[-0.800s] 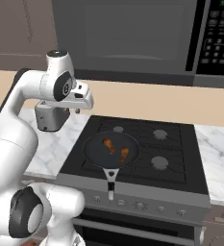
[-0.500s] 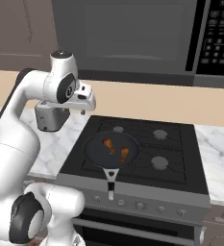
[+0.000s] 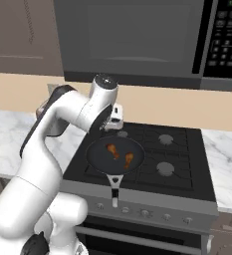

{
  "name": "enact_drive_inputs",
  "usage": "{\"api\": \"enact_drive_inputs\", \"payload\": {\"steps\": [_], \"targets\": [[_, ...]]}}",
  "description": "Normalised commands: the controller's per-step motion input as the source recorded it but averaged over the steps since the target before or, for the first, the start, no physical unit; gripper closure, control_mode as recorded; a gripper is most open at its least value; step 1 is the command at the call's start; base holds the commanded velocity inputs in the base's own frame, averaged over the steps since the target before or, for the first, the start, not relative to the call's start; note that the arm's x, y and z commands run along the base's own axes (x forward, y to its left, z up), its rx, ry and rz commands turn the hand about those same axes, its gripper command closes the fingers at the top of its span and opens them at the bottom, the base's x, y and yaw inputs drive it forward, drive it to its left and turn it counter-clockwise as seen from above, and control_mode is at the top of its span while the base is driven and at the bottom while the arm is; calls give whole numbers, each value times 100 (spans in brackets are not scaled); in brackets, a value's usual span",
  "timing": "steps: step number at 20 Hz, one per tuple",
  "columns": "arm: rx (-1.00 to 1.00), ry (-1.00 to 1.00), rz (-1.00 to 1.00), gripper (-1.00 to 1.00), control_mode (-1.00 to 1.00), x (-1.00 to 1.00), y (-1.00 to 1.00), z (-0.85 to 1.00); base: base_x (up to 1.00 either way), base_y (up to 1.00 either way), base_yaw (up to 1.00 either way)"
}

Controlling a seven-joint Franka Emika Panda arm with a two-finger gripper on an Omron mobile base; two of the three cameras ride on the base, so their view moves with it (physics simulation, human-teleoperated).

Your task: Take the chicken drumsticks from the pan and place one on each plate on the dining counter.

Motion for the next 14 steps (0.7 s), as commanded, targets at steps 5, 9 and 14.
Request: {"api": "enact_drive_inputs", "payload": {"steps": [5, 9, 14], "targets": [[4, -10, 11, -100, -100, -16, -52, -35, 0, 0, 0], [1, 0, 1, -100, -100, 7, -24, -22, 0, 0, 0], [0, 8, 0, -100, -100, 34, -3, -19, 0, 0, 0]]}}
